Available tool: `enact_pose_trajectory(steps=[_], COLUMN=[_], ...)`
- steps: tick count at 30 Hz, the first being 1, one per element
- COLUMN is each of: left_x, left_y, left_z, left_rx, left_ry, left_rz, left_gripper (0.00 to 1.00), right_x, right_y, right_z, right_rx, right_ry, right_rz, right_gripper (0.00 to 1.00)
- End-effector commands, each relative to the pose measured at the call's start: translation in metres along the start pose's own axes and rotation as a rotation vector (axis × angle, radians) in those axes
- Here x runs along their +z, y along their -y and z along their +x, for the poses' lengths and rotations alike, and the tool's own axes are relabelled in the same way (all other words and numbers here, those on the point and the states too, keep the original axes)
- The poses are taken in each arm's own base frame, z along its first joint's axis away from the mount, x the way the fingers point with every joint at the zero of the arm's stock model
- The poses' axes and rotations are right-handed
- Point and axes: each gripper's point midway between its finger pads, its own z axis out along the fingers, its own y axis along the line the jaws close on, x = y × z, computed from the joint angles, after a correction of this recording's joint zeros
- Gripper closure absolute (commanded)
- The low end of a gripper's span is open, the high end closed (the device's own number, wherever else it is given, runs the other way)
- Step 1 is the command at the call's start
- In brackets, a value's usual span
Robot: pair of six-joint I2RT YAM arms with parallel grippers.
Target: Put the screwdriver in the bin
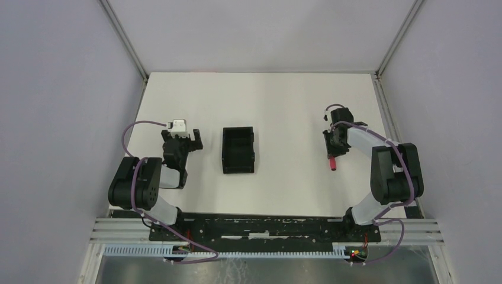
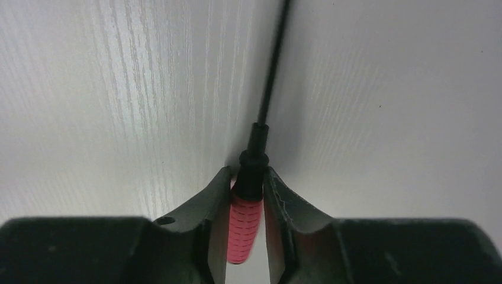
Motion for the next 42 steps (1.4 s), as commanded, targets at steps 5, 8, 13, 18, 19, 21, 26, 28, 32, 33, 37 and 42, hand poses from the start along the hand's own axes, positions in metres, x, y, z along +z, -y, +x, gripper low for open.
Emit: enact_pose_trajectory(steps=[5,8,13,18,19,21,26,28,32,33,37,42], left_x=[0.001,0.001,0.001,0.001,0.001,0.001,0.001,0.001,0.001,0.001,0.001,0.001], left_y=[0.0,0.0,0.0,0.0,0.0,0.0,0.0,0.0,0.0,0.0,-0.001,0.0], left_z=[-0.016,-0.016,-0.016,-0.016,-0.016,-0.016,-0.016,-0.016,-0.016,-0.016,-0.016,-0.016], left_rx=[-0.024,-0.024,-0.024,-0.024,-0.024,-0.024,-0.024,-0.024,-0.024,-0.024,-0.024,-0.024], left_ry=[0.054,0.054,0.054,0.054,0.054,0.054,0.054,0.054,0.054,0.054,0.054,0.054], left_rz=[0.001,0.001,0.001,0.002,0.001,0.002,0.0,0.0,0.0,0.002,0.0,0.0], left_gripper=[0.0,0.0,0.0,0.0,0.0,0.0,0.0,0.0,0.0,0.0,0.0,0.0], right_x=[-0.019,-0.055,-0.104,-0.122,-0.126,-0.135,-0.165,-0.178,-0.174,-0.169,-0.142,-0.118], right_y=[0.011,0.014,0.028,-0.002,-0.019,-0.061,-0.188,-0.235,-0.309,-0.323,-0.355,-0.375], right_z=[-0.025,-0.046,-0.064,-0.08,-0.086,-0.098,-0.122,-0.125,-0.115,-0.113,-0.101,-0.088], right_rx=[-0.016,-0.024,0.033,0.083,0.061,0.015,-0.123,-0.179,-0.289,-0.313,-0.396,-0.419], right_ry=[0.011,0.031,0.101,0.221,0.254,0.329,0.488,0.536,0.556,0.546,0.477,0.452], right_rz=[0.025,0.029,0.106,0.011,-0.025,-0.109,-0.339,-0.4,-0.453,-0.459,-0.427,-0.454], right_gripper=[1.0,1.0,1.0,1.0,1.0,1.0,1.0,1.0,1.0,1.0,1.0,1.0])
